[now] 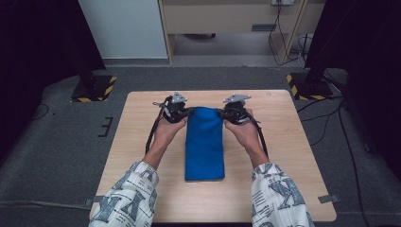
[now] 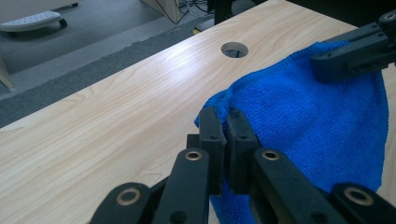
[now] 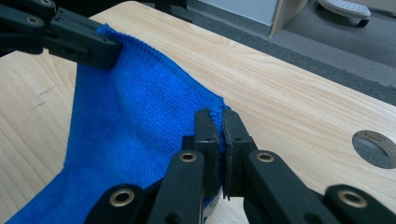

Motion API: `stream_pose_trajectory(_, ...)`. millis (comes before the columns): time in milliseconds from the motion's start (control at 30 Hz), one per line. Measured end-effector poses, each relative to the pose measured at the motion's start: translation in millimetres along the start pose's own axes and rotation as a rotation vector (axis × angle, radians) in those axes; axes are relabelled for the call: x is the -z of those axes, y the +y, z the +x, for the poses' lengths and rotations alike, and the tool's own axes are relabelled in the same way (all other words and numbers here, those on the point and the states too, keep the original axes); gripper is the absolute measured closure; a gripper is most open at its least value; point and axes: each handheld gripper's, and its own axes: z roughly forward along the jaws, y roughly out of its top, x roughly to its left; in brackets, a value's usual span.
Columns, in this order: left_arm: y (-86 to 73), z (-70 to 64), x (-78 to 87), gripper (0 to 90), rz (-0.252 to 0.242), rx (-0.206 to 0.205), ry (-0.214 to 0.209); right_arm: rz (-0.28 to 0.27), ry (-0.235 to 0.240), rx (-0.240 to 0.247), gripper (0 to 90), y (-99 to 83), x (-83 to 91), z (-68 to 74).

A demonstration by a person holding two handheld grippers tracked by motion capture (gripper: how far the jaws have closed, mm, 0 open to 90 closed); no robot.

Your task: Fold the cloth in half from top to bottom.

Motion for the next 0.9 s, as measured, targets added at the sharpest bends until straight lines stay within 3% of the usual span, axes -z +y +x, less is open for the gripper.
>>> stream_pose_trajectory(467,0.0,-5.7,1.8,86.9,-0.012,-0.016,-0.011,-0.014,0.004,0.005,87.0,-7.6,5.5,0.3)
stream_pose_trajectory(900,-11.4,-11.1,10.0,86.9,0.004,-0.037,-0.031,-0.015,0.023,0.024,86.7,-14.4,6.2,5.8)
